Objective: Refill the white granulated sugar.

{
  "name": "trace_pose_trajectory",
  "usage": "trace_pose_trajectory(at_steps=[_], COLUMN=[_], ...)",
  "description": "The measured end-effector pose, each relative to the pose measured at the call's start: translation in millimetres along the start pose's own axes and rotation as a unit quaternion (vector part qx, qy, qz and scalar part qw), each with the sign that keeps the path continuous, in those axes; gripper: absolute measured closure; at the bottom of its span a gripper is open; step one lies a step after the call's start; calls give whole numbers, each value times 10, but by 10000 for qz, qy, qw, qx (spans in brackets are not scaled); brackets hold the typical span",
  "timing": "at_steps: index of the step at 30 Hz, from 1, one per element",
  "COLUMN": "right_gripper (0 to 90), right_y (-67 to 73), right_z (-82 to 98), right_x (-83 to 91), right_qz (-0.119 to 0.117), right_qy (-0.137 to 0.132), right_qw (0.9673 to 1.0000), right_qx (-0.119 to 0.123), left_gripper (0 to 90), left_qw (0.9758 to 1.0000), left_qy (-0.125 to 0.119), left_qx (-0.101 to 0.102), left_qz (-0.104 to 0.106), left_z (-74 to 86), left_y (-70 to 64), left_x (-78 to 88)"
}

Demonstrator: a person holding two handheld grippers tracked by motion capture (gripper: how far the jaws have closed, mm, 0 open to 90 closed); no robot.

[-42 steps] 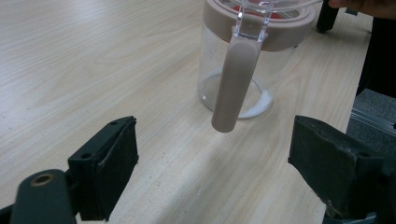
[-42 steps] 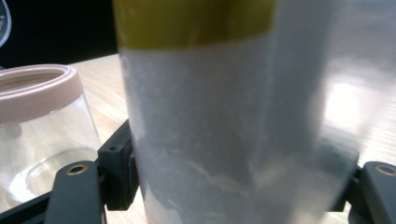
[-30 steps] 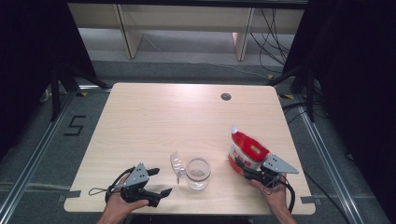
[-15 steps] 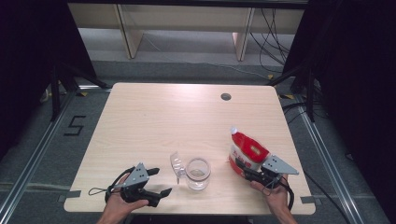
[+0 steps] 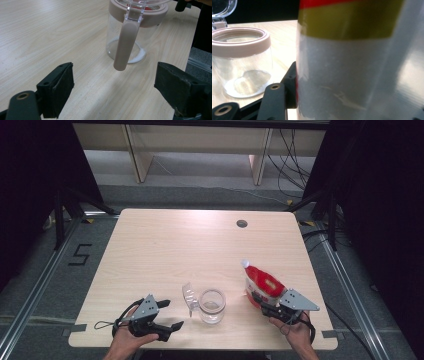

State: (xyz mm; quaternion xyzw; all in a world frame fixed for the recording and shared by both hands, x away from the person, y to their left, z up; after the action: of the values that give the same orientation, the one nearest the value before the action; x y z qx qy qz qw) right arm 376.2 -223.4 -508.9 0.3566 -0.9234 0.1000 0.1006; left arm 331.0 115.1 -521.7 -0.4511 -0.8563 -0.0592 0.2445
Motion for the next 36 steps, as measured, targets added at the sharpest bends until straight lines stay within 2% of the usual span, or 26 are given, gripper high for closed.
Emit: trace_pose_trajectory(at_steps=[2,4,5,6,8,9,10,13,14,16,17,18,22,23,24,25,28,29,30,33,34,35,36], right_gripper=[459,459,460,460,460,460,460,461,461,462,462,462,462,463,463,463,464,464,464,464,464,465,465], right_y=[-33,-20,-16,-21,38,51,53,81,102,135,143,146,203,217,222,231,243,233,234,252,249,249,246], right_z=[-32,-55,-70,-92,-95,-110,-134,-181,-191,-219,-228,-251,-289,-288,-294,-296,-309,-313,-316,-321,-322,-324,-327], right_x=[18,41,57,78,95,108,116,125,127,133,136,138,155,159,155,156,153,150,153,160,169,172,175], right_qz=[76,88,90,132,66,90,87,102,93,40,97,121,103,107,96,65,94,138,137,135,129,136,158], right_qy=[-61,-60,-41,-34,95,109,79,-15,-19,33,28,16,67,107,104,97,104,120,127,82,119,127,136], right_qw=[9994,9990,9983,9967,9967,9957,9935,9908,9911,9888,9877,9854,9804,9800,9776,9779,9757,9735,9728,9736,9723,9722,9710], right_qx=[324,441,566,800,808,921,1134,1349,1331,1495,1559,1698,1965,1982,2099,2089,2186,2280,2310,2276,2332,2335,2382], left_gripper=[153,153,153,153,153,153,153,153,153,153,153,153,153,153,153,153,153,153,153,153,153,153,153], left_qw=[10000,10000,10000,10000,10000,10000,10000,10000,10000,10000,10000,10000,10000,10000,10000,10000,9999,9999,9999,9999,9998,10000,10000], left_qy=[-10,-13,57,18,37,34,34,37,37,40,35,41,39,35,35,24,92,94,95,97,166,28,80], left_qx=[-57,19,-55,-13,4,0,3,-42,10,20,19,-12,-11,2,8,30,-35,-39,-38,-37,-107,48,0], left_qz=[16,4,-34,-1,-30,-23,-23,-16,-29,-29,-30,-22,-1,-4,-8,-37,-31,-33,-41,-38,-80,-20,-21], left_z=[-2,0,8,5,11,12,11,11,13,14,14,13,16,16,15,13,22,21,21,22,29,19,24], left_y=[9,5,23,12,10,9,8,11,8,9,8,10,10,12,14,14,31,32,32,32,50,19,28], left_x=[-2,-3,5,0,0,-2,-2,1,0,-1,-2,-3,-9,-8,-7,-5,4,5,6,4,11,-10,-5])
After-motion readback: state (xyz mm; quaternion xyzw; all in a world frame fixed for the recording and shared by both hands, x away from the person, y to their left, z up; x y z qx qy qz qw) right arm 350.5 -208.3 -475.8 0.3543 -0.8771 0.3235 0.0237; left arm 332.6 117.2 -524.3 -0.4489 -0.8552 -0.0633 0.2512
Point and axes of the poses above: each handheld gripper's, and its own axes: x roughly backward along the jaws, z roughly out of its underside, y roughly to its left, the point moved 6 cm from there along -x, roughly forward along the jaws
